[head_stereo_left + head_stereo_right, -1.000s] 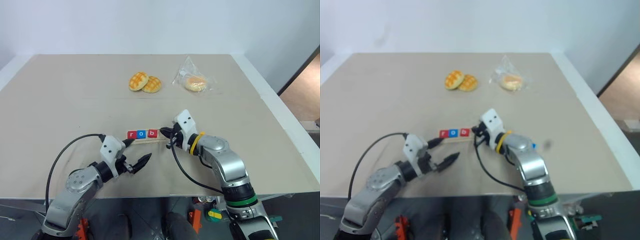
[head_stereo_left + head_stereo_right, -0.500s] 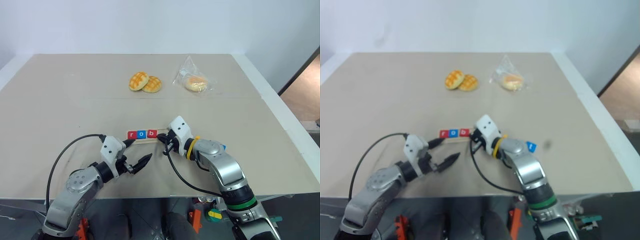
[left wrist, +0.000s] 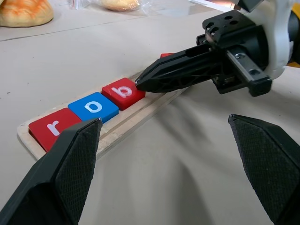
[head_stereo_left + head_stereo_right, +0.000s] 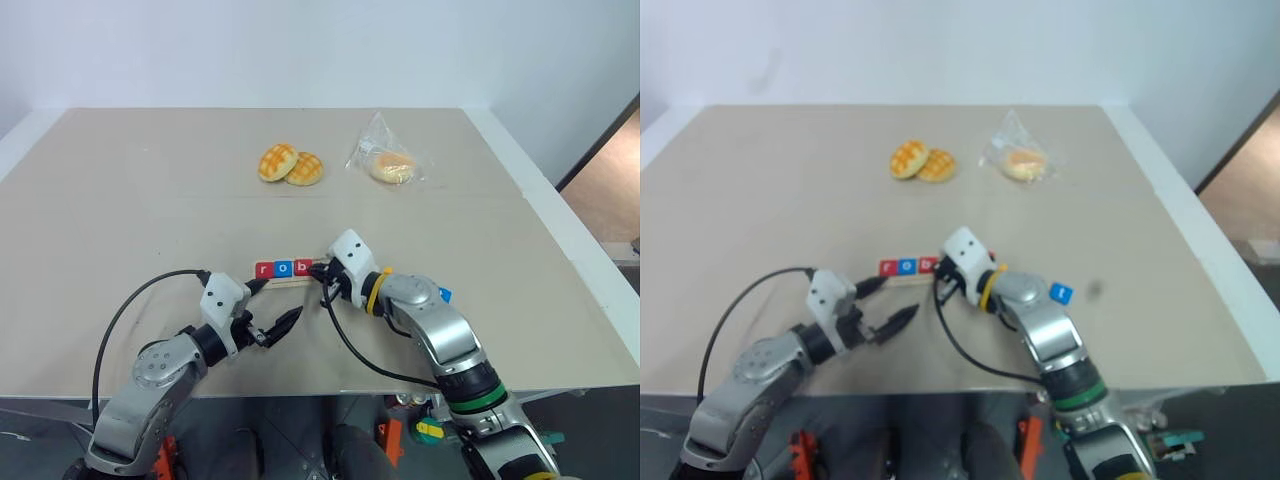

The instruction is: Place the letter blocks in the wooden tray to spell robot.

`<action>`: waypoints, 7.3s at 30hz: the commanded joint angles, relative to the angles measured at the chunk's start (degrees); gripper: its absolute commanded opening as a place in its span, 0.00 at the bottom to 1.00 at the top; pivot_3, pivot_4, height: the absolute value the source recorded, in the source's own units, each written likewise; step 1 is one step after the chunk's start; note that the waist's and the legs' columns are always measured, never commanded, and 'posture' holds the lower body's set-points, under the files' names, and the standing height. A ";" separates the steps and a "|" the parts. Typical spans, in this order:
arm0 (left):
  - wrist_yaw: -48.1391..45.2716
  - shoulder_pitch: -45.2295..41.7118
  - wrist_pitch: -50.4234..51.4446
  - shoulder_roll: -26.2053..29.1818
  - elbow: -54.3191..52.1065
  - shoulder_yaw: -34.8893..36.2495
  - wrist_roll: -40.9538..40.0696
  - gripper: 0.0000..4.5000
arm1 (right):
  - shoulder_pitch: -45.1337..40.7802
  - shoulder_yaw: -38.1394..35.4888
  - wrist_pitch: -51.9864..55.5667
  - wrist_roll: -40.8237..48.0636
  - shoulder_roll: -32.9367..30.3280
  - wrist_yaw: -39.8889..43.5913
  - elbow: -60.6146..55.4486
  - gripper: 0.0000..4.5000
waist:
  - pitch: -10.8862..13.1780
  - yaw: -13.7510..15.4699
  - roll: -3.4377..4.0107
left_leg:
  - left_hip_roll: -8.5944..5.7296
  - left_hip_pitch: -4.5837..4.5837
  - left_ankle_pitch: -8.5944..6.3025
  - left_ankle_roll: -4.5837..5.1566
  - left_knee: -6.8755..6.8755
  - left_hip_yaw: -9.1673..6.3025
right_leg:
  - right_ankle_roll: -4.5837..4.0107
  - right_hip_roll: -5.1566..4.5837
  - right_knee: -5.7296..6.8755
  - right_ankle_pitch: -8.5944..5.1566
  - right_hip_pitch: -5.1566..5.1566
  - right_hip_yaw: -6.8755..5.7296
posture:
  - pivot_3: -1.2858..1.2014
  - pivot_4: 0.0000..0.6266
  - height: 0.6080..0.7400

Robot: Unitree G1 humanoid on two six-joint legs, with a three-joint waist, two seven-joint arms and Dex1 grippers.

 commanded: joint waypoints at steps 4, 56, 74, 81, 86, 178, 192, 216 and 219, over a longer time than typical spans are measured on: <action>0.24 -0.07 0.00 -0.14 -2.02 -0.13 -0.29 1.00 | -2.95 -2.37 -0.52 0.77 0.64 -1.79 -1.73 0.00 | 0.00 0.00 0.00 | 0.00 -0.02 0.00 0.00 -0.01 -0.02 | 0.00 0.00 0.00 -0.01 -0.01 -0.02 | 0.52 0.24 1.00; 0.80 1.12 -0.38 0.34 -3.36 0.00 0.16 1.00 | -11.18 -8.01 -22.93 1.86 -12.82 21.93 34.11 0.26 | 0.00 0.01 0.00 | -0.03 0.15 -0.02 0.04 0.19 0.11 | 0.06 -0.01 0.02 0.11 0.17 0.11 | 0.52 0.24 1.00; 3.32 0.28 0.77 -2.23 -2.31 1.19 -1.35 1.00 | -18.05 -3.97 -23.43 2.83 -10.72 30.53 30.23 0.26 | 0.01 -0.02 0.01 | 0.02 0.14 -0.03 0.05 0.16 0.21 | 0.10 0.04 0.02 0.13 0.10 0.20 | 0.52 0.24 1.00; 4.08 -0.15 1.26 -3.36 -2.31 1.05 -1.40 1.00 | -19.28 0.09 -26.46 0.23 -9.60 34.50 33.69 0.26 | 0.01 0.09 0.01 | -0.03 0.09 -0.02 0.05 0.19 0.13 | 0.10 -0.03 0.01 0.10 0.12 0.12 | 0.52 0.24 1.00; 4.63 0.10 1.21 -3.65 -2.70 1.03 -1.23 1.00 | -20.99 0.97 -29.92 -1.85 -8.36 34.94 38.84 0.26 | 0.01 0.08 0.01 | -0.05 0.09 -0.02 0.05 0.21 0.17 | 0.11 -0.05 0.01 0.12 0.12 0.14 | 0.52 0.24 1.00; 4.35 -0.14 2.02 -2.44 -2.96 1.04 -0.87 1.00 | -24.92 -3.77 -19.51 -0.36 -5.93 34.88 38.05 0.98 | 0.01 -0.22 0.02 | 0.09 0.15 -0.02 0.04 0.14 0.14 | -0.06 0.11 0.04 0.17 0.09 0.14 | 0.52 0.24 1.00; 3.12 -0.53 1.53 -1.60 -2.75 0.69 -0.74 1.00 | -23.27 -9.69 -16.48 1.53 -7.41 24.23 35.72 0.75 | 0.02 -0.01 0.02 | 0.03 0.11 -0.02 0.03 0.12 0.12 | -0.01 0.06 0.03 0.11 0.08 0.12 | 0.52 0.24 1.00; 2.47 -0.11 1.39 -1.78 -2.79 0.22 0.23 1.00 | -27.14 -5.90 -30.54 -5.80 0.03 11.37 53.14 0.00 | 0.02 -0.04 0.02 | 0.02 0.10 -0.02 0.03 0.08 0.16 | 0.01 0.03 0.02 0.09 0.05 0.14 | 0.52 0.24 1.00; 2.57 -0.08 1.32 -1.89 -2.77 0.13 0.26 1.00 | -27.91 -5.32 -32.82 -7.01 -0.27 11.66 55.47 0.00 | 0.02 -0.05 0.03 | 0.02 0.10 -0.02 0.03 0.08 0.16 | 0.01 0.03 0.02 0.09 0.07 0.15 | 0.52 0.24 1.00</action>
